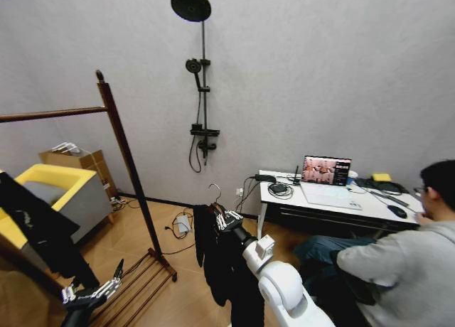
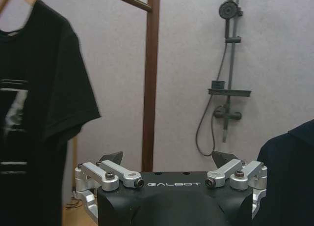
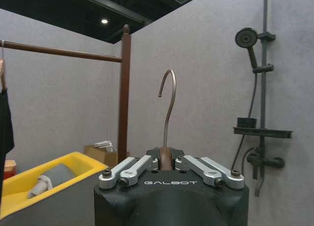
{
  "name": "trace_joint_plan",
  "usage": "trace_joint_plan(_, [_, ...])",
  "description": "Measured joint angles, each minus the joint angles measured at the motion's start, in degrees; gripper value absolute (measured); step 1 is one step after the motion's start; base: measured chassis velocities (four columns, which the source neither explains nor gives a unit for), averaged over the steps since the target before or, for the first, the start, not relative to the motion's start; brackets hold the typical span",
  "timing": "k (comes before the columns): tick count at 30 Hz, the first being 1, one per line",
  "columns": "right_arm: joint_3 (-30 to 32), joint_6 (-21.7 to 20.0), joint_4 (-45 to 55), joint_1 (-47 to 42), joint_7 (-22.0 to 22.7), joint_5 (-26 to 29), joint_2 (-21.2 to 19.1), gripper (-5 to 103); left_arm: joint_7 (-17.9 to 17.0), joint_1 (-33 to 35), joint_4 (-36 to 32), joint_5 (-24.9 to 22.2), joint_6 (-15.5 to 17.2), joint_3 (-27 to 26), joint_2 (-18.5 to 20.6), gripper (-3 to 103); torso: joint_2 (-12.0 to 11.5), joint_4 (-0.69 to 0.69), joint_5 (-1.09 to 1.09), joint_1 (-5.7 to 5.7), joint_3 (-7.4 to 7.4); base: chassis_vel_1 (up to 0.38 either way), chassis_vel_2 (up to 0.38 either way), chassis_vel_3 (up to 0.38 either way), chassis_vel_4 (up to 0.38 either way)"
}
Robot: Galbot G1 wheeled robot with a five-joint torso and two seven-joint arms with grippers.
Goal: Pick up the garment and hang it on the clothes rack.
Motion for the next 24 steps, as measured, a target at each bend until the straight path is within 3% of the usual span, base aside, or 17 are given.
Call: trace_joint_plan(24, [3.01, 1.74, 0.46, -1.89, -0.40, 0.01, -0.40, 10, 0.00, 0.00, 0.00, 0.00, 0.00, 0.00, 0.00, 100, 0.00, 0.00, -0.01, 0.00, 0.00, 0.126, 0.122, 0.130, 0.125])
